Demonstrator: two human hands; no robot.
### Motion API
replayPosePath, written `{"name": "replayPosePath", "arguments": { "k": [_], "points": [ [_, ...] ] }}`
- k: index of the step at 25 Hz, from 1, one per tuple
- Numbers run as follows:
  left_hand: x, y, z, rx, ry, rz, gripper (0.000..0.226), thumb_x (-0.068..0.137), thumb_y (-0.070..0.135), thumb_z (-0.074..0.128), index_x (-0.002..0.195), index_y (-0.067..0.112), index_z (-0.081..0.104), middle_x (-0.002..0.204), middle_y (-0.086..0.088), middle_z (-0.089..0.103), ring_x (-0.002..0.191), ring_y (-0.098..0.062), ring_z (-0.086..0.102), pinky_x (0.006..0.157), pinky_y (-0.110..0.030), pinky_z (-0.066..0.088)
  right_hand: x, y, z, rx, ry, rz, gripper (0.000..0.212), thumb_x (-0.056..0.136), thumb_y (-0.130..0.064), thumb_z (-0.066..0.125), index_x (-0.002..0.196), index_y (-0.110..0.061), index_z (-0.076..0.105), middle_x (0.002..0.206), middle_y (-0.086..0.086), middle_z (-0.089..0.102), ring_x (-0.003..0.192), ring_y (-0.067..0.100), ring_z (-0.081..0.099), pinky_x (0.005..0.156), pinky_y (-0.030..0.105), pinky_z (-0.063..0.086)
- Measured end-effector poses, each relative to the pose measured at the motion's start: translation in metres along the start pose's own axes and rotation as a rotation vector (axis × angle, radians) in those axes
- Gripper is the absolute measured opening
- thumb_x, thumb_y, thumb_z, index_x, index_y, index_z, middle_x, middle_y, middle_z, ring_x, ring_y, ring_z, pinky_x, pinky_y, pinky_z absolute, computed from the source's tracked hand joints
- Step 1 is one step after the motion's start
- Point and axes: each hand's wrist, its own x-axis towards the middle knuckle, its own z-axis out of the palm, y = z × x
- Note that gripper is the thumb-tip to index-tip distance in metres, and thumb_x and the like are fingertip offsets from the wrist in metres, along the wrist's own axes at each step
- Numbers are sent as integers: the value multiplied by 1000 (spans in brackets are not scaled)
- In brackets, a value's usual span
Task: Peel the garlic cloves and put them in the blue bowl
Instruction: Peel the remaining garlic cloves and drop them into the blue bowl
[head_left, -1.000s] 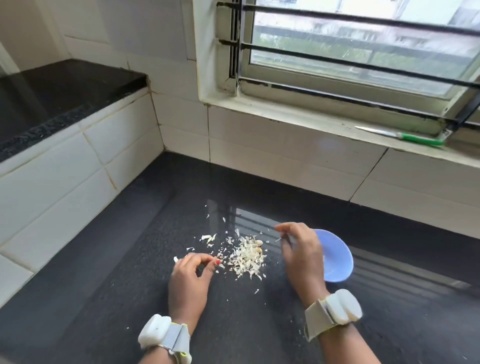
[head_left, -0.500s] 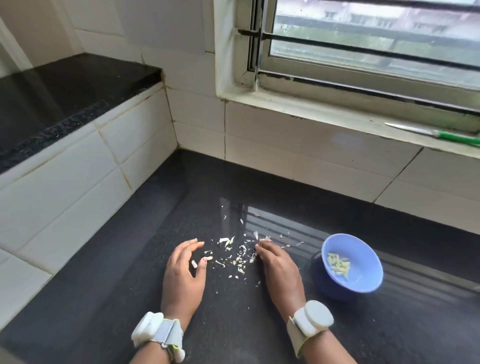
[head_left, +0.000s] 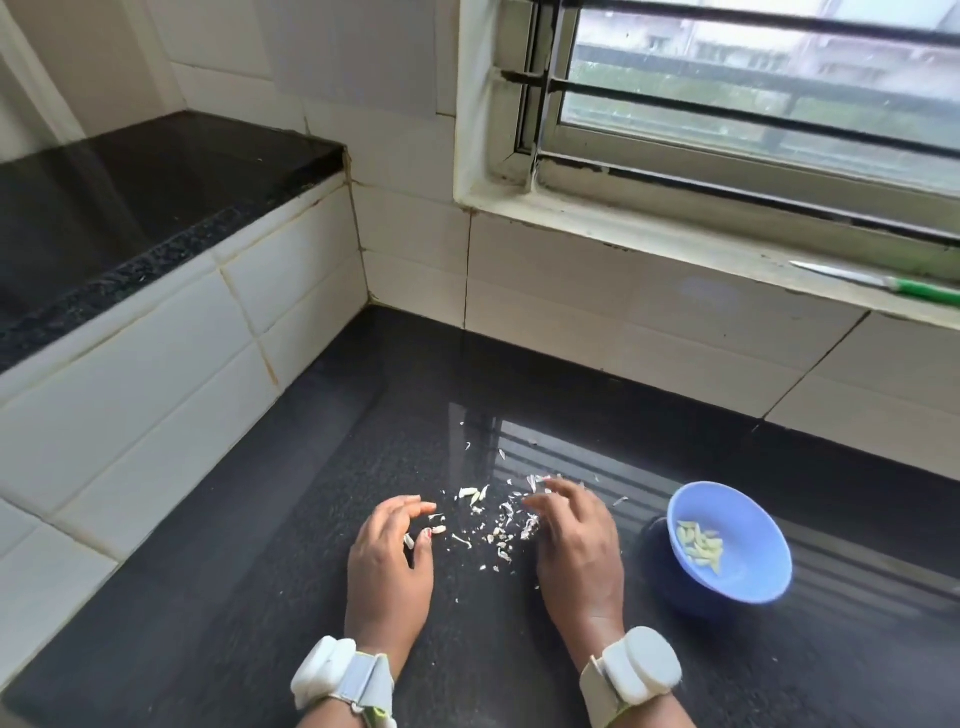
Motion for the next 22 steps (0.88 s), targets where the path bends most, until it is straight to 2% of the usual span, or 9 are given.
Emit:
{"name": "replayPosePath", "arguments": {
  "k": [2,3,4,5,7,12,17,22],
  "points": [
    [2,-1,0,-12,17,9,24,81,25,50,98,20,66,107,5,62,102,-12,57,92,-23,39,-15,-25,7,-14,-69,-134,23,88,-12,60,109,-19,69,119,1,66,112,23,61,107,37,32],
    [3,-1,0,-22,24,11,27,83,30,47,98,19,66,106,5,62,101,-12,57,92,-24,40,-27,-37,11,-53,-151,-180,29,99,-25,46,119,-18,66,128,0,63,122,22,57,112,41,25],
    [3,-2,0,-32,29,10,30,85,33,45,99,18,66,106,4,63,101,-13,58,92,-25,41,-39,-46,14,-105,-250,-211,45,104,-39,31,129,-17,61,137,0,58,131,20,51,113,44,20],
    [3,-1,0,-44,33,6,31,86,35,43,99,18,66,106,5,63,102,-13,58,92,-27,42,-48,-48,16,-169,-323,-232,59,104,-49,20,134,-15,58,143,0,53,136,18,46,113,46,18],
    [3,3,0,-70,36,3,33,88,36,41,99,18,66,106,6,62,103,-12,58,92,-30,42,-57,-40,18,-277,-408,-220,72,100,-59,12,138,-15,54,148,1,47,140,17,39,112,49,17],
    [3,5,-3,-130,37,-6,34,93,36,36,99,19,65,106,8,62,104,-10,57,92,-31,43,-45,-18,14,-371,-376,-76,72,101,-57,11,140,-10,50,150,4,44,146,22,18,118,53,-2],
    [1,5,-4,-234,58,-26,37,94,35,33,103,18,64,106,8,61,106,-5,55,94,-29,43,-42,-44,24,-313,-412,-243,67,101,-56,12,145,-17,44,153,-2,39,146,16,18,114,57,4],
    [0,5,-5,-255,61,-30,37,95,35,33,101,16,64,106,9,61,105,-5,56,92,-26,43,-48,-27,27,-354,-306,-122,76,99,-60,9,140,-10,50,148,3,46,144,21,23,116,59,-4]
  ]
}}
